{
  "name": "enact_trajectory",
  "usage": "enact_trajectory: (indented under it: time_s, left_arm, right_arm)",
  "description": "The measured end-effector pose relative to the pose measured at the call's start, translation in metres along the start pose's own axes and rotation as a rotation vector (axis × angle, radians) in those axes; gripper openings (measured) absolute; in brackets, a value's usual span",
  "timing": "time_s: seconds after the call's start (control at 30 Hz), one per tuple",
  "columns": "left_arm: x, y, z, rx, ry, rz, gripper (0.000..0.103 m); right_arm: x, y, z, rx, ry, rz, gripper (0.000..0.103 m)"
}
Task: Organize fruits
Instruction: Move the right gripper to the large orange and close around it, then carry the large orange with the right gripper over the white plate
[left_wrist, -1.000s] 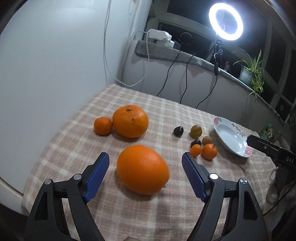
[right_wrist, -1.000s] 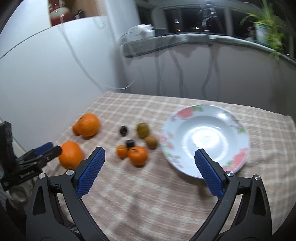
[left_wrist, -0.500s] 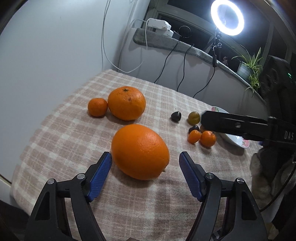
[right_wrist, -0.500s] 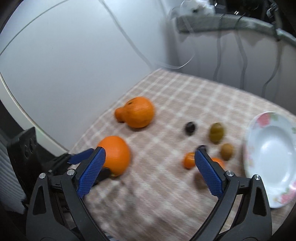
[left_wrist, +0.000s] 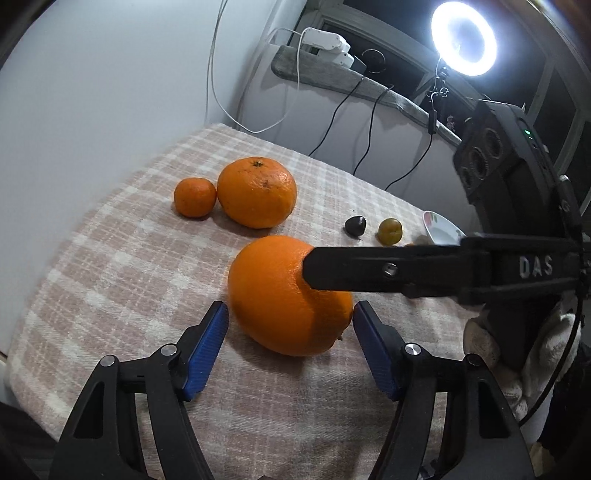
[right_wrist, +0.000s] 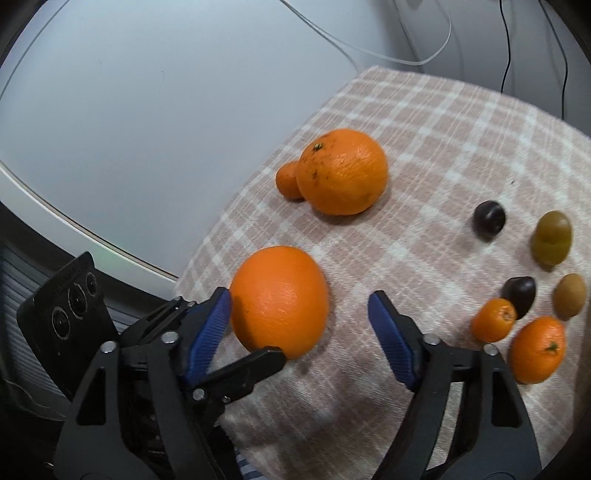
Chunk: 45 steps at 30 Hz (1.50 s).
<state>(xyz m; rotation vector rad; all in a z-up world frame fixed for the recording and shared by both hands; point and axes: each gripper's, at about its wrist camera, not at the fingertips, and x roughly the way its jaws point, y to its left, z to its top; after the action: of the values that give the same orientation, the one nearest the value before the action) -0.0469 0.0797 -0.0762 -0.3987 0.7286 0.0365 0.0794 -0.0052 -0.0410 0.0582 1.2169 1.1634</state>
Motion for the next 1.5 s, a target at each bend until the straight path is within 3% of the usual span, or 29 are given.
enact_trajectory:
  time_s: [0.43,0.53,0.7,1.0,1.5]
  left_arm:
    - [0.005,-0.002,-0.001,0.026,0.014,0.007,0.068]
    - [0.006,-0.004,-0.001,0.04,0.013,0.014,0.069]
    - [0.005,-0.005,-0.001,0.049,0.011,0.019,0.068]
    - [0.008,-0.021,0.004,0.08,0.004,-0.009,0.068]
    - [0.029,-0.093,0.027,0.23,-0.02,-0.133,0.068]
  right_arm:
    - [0.017,0.005,0.006,-0.009,0.082,0.053,0.076]
    - [0.027,0.009,0.005,-0.021,0.112,0.068,0.069]
    - [0.026,0.013,0.005,-0.036,0.101,0.048,0.069]
    - [-0.002,0.004,-0.005,-0.017,0.05,0.028,0.068]
    - [-0.091,-0.038,-0.02,0.084,-0.129,-0.056,0.068]
